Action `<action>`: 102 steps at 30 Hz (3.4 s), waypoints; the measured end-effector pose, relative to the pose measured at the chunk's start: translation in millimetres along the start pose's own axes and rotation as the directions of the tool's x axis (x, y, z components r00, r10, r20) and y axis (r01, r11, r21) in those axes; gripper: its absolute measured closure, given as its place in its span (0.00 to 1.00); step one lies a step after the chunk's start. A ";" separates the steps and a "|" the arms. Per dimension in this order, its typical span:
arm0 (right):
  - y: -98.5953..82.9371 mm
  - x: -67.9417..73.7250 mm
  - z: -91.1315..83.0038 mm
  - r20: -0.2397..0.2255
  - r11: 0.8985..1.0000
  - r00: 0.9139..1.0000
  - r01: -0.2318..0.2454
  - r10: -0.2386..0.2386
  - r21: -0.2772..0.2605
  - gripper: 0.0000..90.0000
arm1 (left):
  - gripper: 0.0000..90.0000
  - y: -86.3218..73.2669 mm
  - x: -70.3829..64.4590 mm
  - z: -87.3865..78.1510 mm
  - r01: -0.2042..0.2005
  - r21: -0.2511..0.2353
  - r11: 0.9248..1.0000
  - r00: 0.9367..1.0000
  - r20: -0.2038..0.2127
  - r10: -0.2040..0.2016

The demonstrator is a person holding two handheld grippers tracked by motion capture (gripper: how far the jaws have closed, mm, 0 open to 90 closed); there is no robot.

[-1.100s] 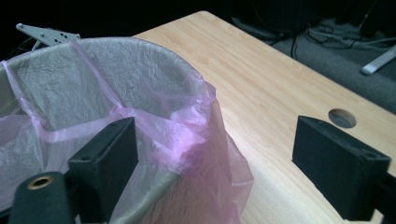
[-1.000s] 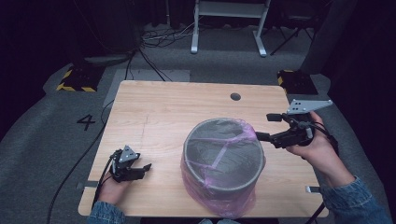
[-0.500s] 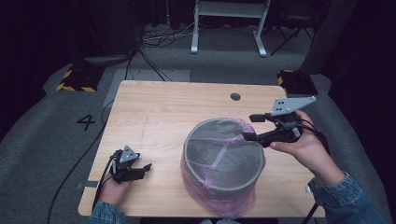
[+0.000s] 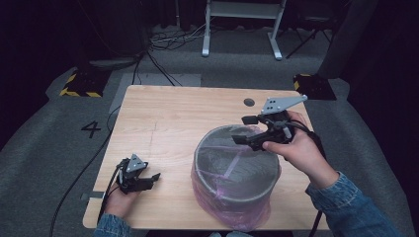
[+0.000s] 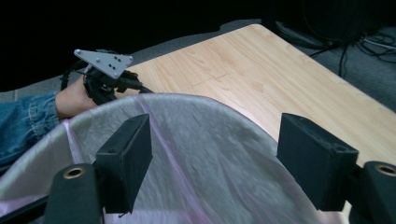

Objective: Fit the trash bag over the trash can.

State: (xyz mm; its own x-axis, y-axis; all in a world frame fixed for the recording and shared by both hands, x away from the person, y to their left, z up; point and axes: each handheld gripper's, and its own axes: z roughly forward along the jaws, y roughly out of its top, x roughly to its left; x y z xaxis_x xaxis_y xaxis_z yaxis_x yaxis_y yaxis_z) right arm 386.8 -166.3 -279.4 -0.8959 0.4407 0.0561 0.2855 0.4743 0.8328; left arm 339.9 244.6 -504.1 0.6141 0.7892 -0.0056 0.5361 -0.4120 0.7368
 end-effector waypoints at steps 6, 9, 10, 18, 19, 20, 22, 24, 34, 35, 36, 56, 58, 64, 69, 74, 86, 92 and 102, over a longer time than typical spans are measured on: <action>-0.6 6.2 23.0 -0.019 1.000 1.000 0.013 -0.013 0.026 0.29 | 0.38 0.0 0.0 0.0 0.000 0.000 1.000 1.000 0.000 0.000; -2.9 8.0 35.2 -0.021 0.999 0.999 0.026 -0.026 0.041 0.29 | 0.38 0.0 -0.1 0.0 0.000 0.000 1.000 1.000 0.000 0.000; -3.7 8.5 37.8 -0.022 0.999 0.999 0.026 -0.025 0.047 0.29 | 0.38 0.0 -0.1 0.0 0.001 0.000 1.000 1.000 -0.001 -0.001; -20.3 11.3 64.9 -0.024 0.990 0.999 0.038 -0.035 0.136 0.29 | 0.38 0.0 -0.1 0.0 0.001 0.000 1.000 1.000 -0.001 -0.001; -22.0 11.3 67.1 -0.026 0.989 0.999 0.036 -0.033 0.143 0.29 | 0.38 0.0 -0.1 0.0 0.001 0.000 1.000 1.000 -0.001 -0.001; -24.7 11.4 70.7 -0.029 0.987 0.999 0.035 -0.030 0.155 0.29 | 0.38 0.0 -0.2 0.0 0.001 0.000 1.000 1.000 -0.001 -0.001; -28.5 11.5 76.3 -0.025 0.984 0.999 0.042 -0.038 0.175 0.29 | 0.38 0.0 -0.2 0.0 0.001 0.000 1.000 1.000 -0.001 -0.001; -31.5 12.3 80.9 -0.022 0.979 0.999 0.051 -0.048 0.195 0.28 | 0.38 0.0 -0.2 0.0 0.002 0.000 1.000 1.000 -0.001 -0.002; -45.8 12.7 102.6 -0.025 0.946 0.997 0.073 -0.069 0.316 0.30 | 0.38 0.0 -0.2 0.1 0.002 0.000 1.000 1.000 -0.001 -0.002; -47.5 12.8 104.8 -0.028 0.939 0.997 0.073 -0.068 0.337 0.30 | 0.38 0.0 -0.2 0.1 0.002 0.000 1.000 1.000 -0.001 -0.002; -48.8 13.0 106.8 -0.030 0.933 0.997 0.073 -0.066 0.354 0.30 | 0.38 0.0 -0.2 0.1 0.002 0.000 1.000 1.000 -0.001 -0.002; -33.1 15.6 95.6 -0.036 0.944 0.999 0.023 -0.012 0.329 0.36 | 0.38 0.1 -0.2 0.1 0.002 0.000 1.000 1.000 -0.001 -0.002; -25.0 16.5 84.0 -0.036 0.953 0.999 0.036 -0.026 0.300 0.38 | 0.38 0.1 -0.2 0.1 0.002 0.000 1.000 1.000 -0.001 -0.002; -1.1 25.8 51.3 -0.089 0.978 0.993 0.096 -0.081 0.187 0.50 | 0.38 0.1 -0.4 0.1 0.003 0.000 1.000 1.000 -0.002 -0.003; 8.7 38.3 29.0 -0.186 0.977 0.974 0.156 -0.128 0.144 0.54 | 0.38 0.1 -0.4 0.2 0.003 -0.001 1.000 1.000 -0.002 -0.003; 8.2 60.4 21.4 -0.285 0.963 0.939 0.235 -0.191 0.129 0.46 | 0.38 0.3 -0.4 0.2 0.003 0.000 1.000 1.000 -0.005 -0.003; -20.6 72.0 71.0 -0.288 0.877 0.921 0.353 -0.264 0.326 0.39 | 0.38 0.3 -0.5 0.2 0.004 0.001 1.000 1.000 -0.004 -0.004; -39.1 72.1 93.8 -0.280 0.851 0.927 0.348 -0.249 0.394 0.36 | 0.38 0.3 -0.4 0.2 0.003 0.000 1.000 1.000 -0.005 -0.003; -60.2 67.3 124.2 -0.265 0.800 0.939 0.330 -0.221 0.501 0.32 | 0.38 0.3 -0.3 0.2 0.002 0.000 1.000 1.000 -0.005 -0.002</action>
State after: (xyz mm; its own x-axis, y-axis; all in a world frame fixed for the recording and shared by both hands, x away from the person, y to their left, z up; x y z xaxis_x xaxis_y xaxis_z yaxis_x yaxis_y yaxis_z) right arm 351.6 -70.5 -394.2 -0.9942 0.1067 0.0144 0.1032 0.9067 0.4089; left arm 340.0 244.1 -504.0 0.6101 0.7923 -0.0041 0.5376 -0.4102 0.7367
